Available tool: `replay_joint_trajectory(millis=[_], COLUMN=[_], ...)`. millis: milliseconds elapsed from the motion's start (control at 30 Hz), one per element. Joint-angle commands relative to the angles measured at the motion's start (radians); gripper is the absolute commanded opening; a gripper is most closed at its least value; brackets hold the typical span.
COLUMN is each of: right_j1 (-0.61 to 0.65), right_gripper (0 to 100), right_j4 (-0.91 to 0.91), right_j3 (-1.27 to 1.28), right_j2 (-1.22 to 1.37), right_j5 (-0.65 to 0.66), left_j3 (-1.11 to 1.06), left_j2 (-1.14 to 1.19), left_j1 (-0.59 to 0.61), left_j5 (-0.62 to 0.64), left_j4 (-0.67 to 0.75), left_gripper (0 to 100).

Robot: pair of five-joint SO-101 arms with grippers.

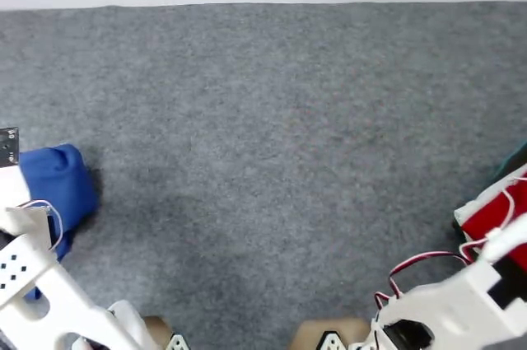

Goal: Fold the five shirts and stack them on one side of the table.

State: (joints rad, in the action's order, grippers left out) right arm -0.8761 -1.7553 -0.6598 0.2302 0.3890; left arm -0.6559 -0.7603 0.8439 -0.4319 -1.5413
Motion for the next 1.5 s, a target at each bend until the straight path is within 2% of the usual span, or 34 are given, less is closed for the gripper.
replay_joint_trajectory(millis=[0, 233, 367, 533, 767, 867, 1000, 1200, 1467], right_j1=[0.015, -0.124, -0.156, -0.108, 0.07, 0.117, 0.116, 0.068, 0.062], right_gripper=[22.5, 22.5, 22.5, 22.5, 22.5, 22.5, 21.7, 0.2, 1.0], right_j4=[0.012, 0.315, 0.38, 0.305, 0.07, 0.028, 0.016, -0.01, -0.016], right_j3=[0.023, 0.025, 0.025, 0.025, 0.025, 0.031, 0.043, 0.041, 0.055], right_j2=[0.027, 0.232, 0.285, 0.206, 0.054, 0.05, 0.071, 0.067, 0.124], right_j5=[-0.009, -0.006, -0.006, -0.012, -0.014, -0.014, -0.014, -0.002, 0.028], left_j3=[0.012, 0.008, 0.005, 0.005, 0.005, 0.005, 0.005, 0.005, 0.004], left_j2=[-0.02, -0.02, -0.02, -0.02, -0.02, -0.02, -0.02, -0.02, -0.018], left_j1=[-0.009, -0.009, -0.009, -0.009, -0.009, -0.009, -0.008, -0.006, -0.006], left_j5=[-0.005, -0.005, -0.005, -0.005, -0.005, -0.005, -0.005, -0.006, -0.006], left_j4=[0.015, 0.015, 0.015, 0.015, 0.015, 0.015, 0.012, 0.014, 0.014], left_gripper=[1, 1, 1, 1, 1, 1, 1, 1, 1])
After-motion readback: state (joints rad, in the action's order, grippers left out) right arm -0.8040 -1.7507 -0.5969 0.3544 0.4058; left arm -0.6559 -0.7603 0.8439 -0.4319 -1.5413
